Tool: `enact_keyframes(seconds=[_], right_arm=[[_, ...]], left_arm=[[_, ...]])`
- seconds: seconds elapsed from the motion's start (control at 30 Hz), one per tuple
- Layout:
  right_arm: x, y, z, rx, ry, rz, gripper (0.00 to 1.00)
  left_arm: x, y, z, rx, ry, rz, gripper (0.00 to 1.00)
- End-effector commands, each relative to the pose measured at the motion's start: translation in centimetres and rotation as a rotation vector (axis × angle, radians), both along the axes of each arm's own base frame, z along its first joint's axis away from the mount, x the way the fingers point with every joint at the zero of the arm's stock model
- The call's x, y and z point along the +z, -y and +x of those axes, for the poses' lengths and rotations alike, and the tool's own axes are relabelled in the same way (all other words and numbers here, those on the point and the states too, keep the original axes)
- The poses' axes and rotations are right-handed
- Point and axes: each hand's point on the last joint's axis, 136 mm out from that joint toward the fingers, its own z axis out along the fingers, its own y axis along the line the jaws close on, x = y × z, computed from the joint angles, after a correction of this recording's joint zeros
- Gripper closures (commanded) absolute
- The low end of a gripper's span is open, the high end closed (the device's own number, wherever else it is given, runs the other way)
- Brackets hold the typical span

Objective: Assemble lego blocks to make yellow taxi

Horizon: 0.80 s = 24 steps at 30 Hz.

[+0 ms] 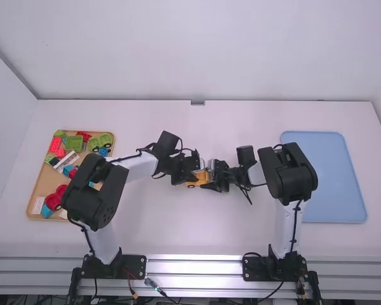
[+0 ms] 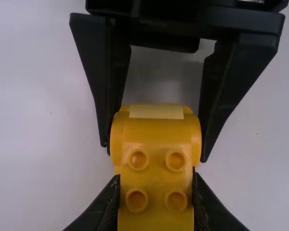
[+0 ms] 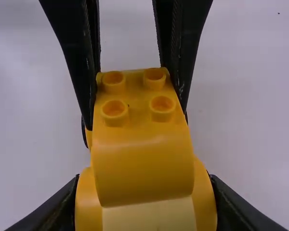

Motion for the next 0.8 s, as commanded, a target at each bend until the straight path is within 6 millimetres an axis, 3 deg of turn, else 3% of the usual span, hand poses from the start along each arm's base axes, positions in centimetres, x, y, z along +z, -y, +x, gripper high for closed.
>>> enact_keyframes(seconds=[0.0, 0.07, 0.37, 0.57, 0.7, 0.77], right_arm=[[-0.17, -0.41, -0.13, 0.004, -0.023, -0.001, 0.53], [-0.17, -0.41, -0.13, 0.004, -0.022, -0.001, 0.53], [-0.18, -0.47, -0.19, 0.006, -0.023, -0.002, 0.52], [-0.2, -0.45, -0.21, 0.005, -0.025, -0.002, 0.52], [-0.21, -0.45, -0.21, 0.005, -0.026, -0.003, 0.53], [-0.21, -0.45, -0.21, 0.005, -0.026, -0.003, 0.52]], left_arm=[[-3.83, -0.78, -2.35, -0.007, -0.092, 0.087, 0.98], [-3.72, -0.67, -2.42, -0.011, -0.097, 0.076, 0.92], [-3.58, -0.51, -2.1, -0.008, -0.084, 0.068, 0.91], [-3.36, -0.41, -1.85, -0.008, -0.073, 0.063, 0.74], [-3.38, -0.44, -1.83, -0.007, -0.073, 0.066, 0.73], [-3.31, -0.43, -1.8, -0.006, -0.07, 0.065, 0.67]])
